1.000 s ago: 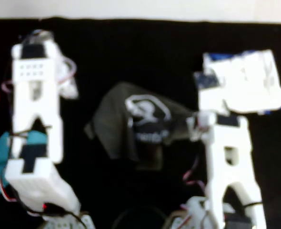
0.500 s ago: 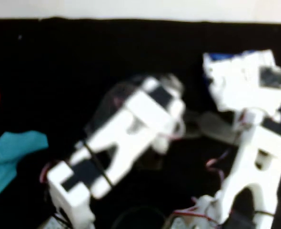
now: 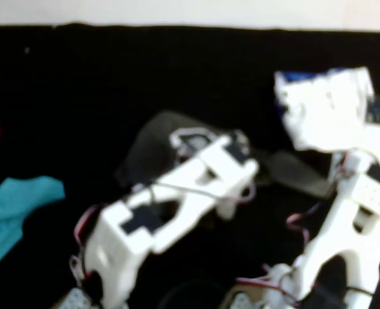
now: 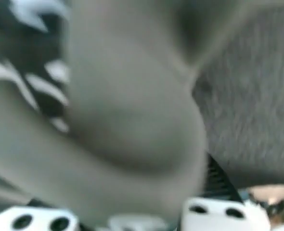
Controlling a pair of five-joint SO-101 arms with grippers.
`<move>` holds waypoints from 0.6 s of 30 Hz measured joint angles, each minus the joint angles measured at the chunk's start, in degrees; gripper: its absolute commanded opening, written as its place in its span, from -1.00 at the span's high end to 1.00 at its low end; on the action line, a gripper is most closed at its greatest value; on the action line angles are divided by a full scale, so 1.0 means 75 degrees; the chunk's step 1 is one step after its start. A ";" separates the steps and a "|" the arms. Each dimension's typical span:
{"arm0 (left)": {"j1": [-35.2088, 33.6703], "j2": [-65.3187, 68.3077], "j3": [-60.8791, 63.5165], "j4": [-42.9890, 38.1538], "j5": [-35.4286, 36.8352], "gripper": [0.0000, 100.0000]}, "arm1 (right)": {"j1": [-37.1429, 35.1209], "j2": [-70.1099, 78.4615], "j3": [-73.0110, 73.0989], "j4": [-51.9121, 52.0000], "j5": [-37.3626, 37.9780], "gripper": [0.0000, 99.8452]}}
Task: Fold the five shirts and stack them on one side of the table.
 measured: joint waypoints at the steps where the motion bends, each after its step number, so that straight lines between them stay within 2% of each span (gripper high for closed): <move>1: -0.0141 0.0223 -0.0328 0.0059 0.0000 0.61 | 0.0000 0.0000 0.0000 0.0000 0.0000 0.55; 3: -0.0410 0.0668 -0.0914 0.0375 0.0000 0.72 | 0.0000 0.0000 0.0000 0.0000 0.0000 0.55; 6: -0.0715 0.1242 -0.1606 0.1008 -0.0469 1.00 | 0.0000 0.0000 0.0000 0.0000 0.0000 0.55; 11: -0.1536 0.1536 -0.2262 0.2333 -0.0738 0.98 | -0.0012 0.0000 0.0000 0.0000 0.0000 0.55; 14: -0.2215 0.1078 -0.2344 0.2555 -0.0785 0.98 | -0.0223 0.0000 0.0152 0.0000 0.0000 0.55; 18: -0.3177 -0.0481 -0.2344 0.2614 -0.1067 0.98 | -0.0586 0.0000 0.0316 0.0527 0.0000 0.55</move>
